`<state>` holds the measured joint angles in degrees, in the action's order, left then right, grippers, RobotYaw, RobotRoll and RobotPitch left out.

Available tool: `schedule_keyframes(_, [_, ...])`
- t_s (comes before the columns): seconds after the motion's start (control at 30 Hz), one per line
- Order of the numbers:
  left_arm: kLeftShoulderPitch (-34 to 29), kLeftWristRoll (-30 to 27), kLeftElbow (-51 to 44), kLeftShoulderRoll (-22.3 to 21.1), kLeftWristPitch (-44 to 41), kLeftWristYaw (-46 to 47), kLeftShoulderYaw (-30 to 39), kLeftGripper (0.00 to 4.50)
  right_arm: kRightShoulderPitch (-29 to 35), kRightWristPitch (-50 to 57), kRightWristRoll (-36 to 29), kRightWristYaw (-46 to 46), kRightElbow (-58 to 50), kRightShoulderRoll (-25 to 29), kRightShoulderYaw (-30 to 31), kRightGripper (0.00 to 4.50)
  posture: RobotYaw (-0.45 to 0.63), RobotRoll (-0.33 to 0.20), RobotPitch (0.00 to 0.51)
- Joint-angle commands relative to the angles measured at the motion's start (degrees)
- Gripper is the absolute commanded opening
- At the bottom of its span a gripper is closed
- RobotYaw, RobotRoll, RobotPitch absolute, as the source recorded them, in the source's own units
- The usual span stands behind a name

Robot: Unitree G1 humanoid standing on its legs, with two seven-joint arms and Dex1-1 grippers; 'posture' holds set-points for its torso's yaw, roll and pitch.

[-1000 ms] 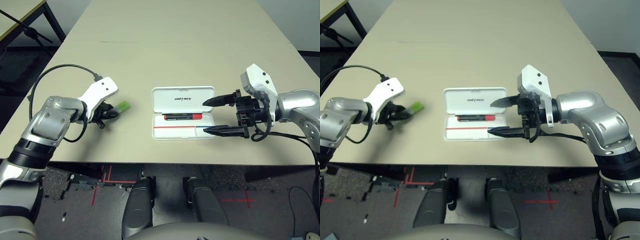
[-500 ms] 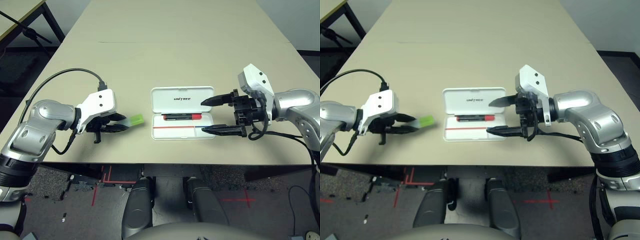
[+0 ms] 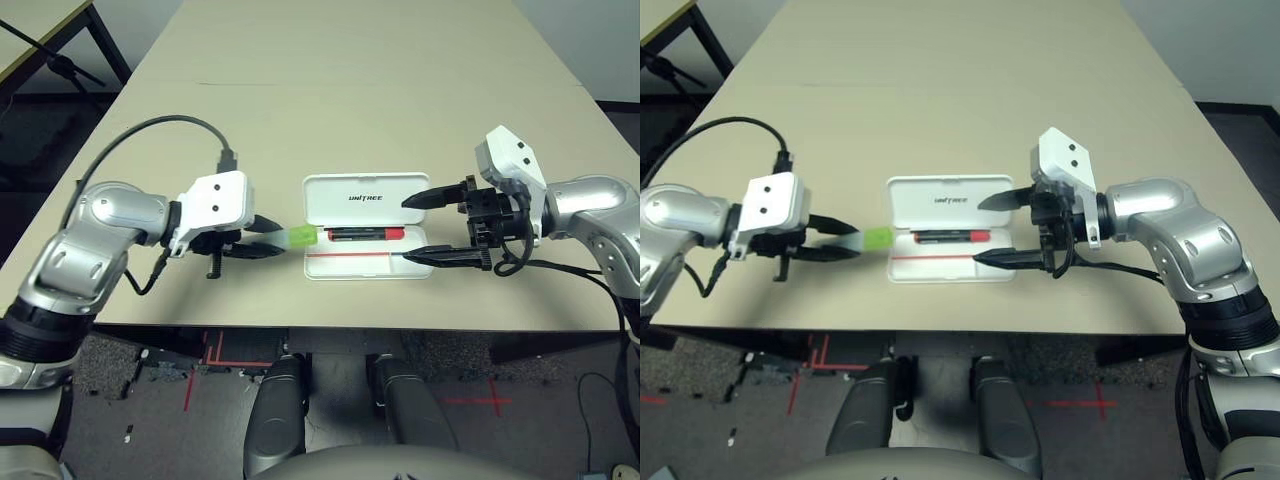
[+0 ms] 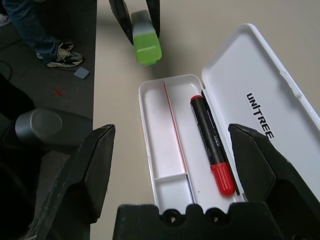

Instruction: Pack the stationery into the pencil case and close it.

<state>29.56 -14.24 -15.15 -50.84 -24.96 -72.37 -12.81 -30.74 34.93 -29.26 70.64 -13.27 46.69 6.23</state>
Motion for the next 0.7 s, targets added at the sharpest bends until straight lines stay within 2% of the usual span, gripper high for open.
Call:
schedule_keyframes(0.03, [3.66, 2.63, 0.11, 2.69, -1.00, 0.61, -4.27, 1.08, 0.18, -0.63, 0.72, 0.91, 0.00, 0.35, 1.07, 4.50, 0.08, 0.000, 0.157])
schedule_keyframes(0.33, [9.76, 7.52, 4.95, 11.60, -1.95, 1.36, -12.49, 1.08, 0.43, -1.09, 1.79, 0.97, 0.28, 0.43, 1.09, 4.50, 0.06, 0.000, 0.154])
schedule_keyframes(0.7, [11.22, 11.13, 8.10, 17.90, -3.66, 2.27, -17.49, 1.08, 0.99, -1.38, 2.58, 0.78, 0.09, 0.33, 0.88, 4.50, 0.05, 0.000, 0.156])
